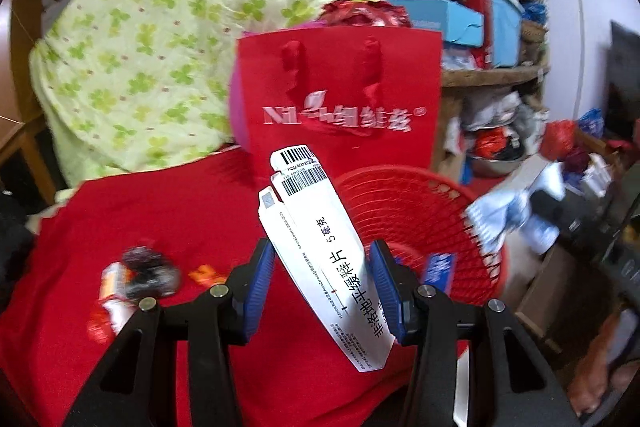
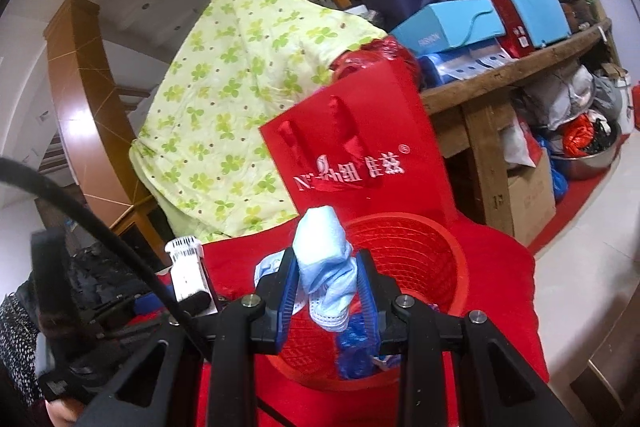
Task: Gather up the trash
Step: 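Release the white box from the left tool into the basket while the right tool releases the tissue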
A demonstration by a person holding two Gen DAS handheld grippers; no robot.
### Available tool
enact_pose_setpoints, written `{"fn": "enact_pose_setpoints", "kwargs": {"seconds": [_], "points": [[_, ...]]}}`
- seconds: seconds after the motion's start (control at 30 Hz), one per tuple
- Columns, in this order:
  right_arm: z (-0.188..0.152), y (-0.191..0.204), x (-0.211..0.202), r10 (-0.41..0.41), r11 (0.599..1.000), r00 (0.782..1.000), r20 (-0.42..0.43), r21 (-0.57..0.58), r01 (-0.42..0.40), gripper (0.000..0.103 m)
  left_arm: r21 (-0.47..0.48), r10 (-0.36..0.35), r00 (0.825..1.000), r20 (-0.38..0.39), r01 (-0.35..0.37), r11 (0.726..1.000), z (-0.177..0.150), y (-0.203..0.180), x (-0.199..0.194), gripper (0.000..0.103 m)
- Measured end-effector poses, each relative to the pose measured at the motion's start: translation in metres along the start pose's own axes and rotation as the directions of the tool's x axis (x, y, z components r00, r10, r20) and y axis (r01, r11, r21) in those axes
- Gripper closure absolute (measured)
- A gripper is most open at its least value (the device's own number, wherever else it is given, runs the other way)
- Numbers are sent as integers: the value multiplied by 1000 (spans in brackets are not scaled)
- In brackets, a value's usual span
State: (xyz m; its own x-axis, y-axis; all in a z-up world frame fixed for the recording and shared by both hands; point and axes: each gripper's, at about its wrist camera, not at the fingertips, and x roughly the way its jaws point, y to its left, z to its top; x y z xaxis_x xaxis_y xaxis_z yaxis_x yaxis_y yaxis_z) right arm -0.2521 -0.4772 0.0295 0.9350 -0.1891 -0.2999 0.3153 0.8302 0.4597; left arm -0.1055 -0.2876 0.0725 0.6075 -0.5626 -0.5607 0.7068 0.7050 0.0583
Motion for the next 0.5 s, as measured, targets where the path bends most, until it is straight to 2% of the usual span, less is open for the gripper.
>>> {"fn": "enact_pose_setpoints", "kwargs": {"seconds": [0.13,0.23,0.27,0.33,0.43,0.47,0.5], "points": [[-2,-18,8,-26,999,999,-20,42,27,70,-12,-91,996,-3,90,996,10,-3,18,51],[-3,-24,13,-40,998,999,-34,50,41,70,1,-125,992,-27,125,992,15,-8,36,50],[-4,-25,16,-42,998,998,-41,53,44,70,12,-139,989,-43,140,990,17,-10,43,47],[-6,-28,24,-36,998,997,-66,58,40,70,35,-123,991,-60,125,991,17,-14,53,39],[-11,-27,33,-32,997,995,-100,61,38,68,34,-117,991,-59,120,992,13,-13,57,38],[-13,-28,36,-26,997,993,-112,67,34,57,27,-120,991,-60,121,992,11,-11,56,38],[-14,-27,38,-27,997,993,-116,69,36,35,23,-114,992,-60,115,993,8,-8,55,38]]}}
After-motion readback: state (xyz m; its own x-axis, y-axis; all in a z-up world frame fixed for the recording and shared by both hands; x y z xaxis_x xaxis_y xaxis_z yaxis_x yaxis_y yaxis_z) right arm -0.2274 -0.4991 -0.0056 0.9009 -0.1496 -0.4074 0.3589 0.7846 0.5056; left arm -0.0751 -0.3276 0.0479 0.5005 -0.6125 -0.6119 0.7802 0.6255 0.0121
